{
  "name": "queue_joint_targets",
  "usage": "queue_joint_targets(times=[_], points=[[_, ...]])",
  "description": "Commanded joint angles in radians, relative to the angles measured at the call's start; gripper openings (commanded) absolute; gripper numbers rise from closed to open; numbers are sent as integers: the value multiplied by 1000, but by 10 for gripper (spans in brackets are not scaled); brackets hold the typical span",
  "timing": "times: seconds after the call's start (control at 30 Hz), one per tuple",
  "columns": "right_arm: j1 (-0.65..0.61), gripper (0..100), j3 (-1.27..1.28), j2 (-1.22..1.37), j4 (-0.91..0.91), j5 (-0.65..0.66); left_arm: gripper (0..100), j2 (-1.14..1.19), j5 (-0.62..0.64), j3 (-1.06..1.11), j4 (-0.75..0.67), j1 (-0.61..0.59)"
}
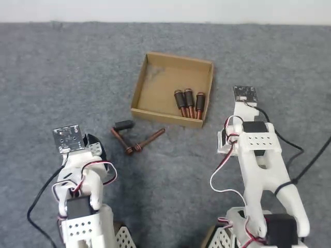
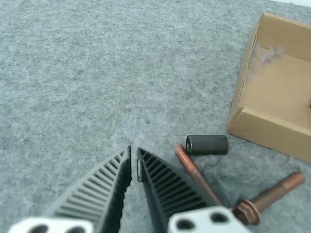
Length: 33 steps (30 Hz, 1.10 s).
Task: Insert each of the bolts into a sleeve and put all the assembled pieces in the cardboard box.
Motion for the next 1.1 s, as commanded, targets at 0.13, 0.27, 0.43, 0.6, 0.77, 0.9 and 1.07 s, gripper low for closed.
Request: queue_joint_targets(times=[0.13,0.27,0.43,0.6,0.77,0.9,1.07], points=[[82,74,20,44,-114,15,23,14,-9,-10,-28,-2],[81,74,18,139,-174,15,23,14,-9,-10,-29,-2],[77,74,5,166,-194,15,23,14,-9,-10,-31,-2],[76,74,0,176,-194,15,23,14,-9,-10,-32,-2],[76,75,26,177,-193,25,23,14,-9,-10,-32,-2],[54,75,37,177,-193,25,23,14,-9,-10,-32,-2],[35,141,48,177,-193,25,23,14,-9,-10,-32,-2]])
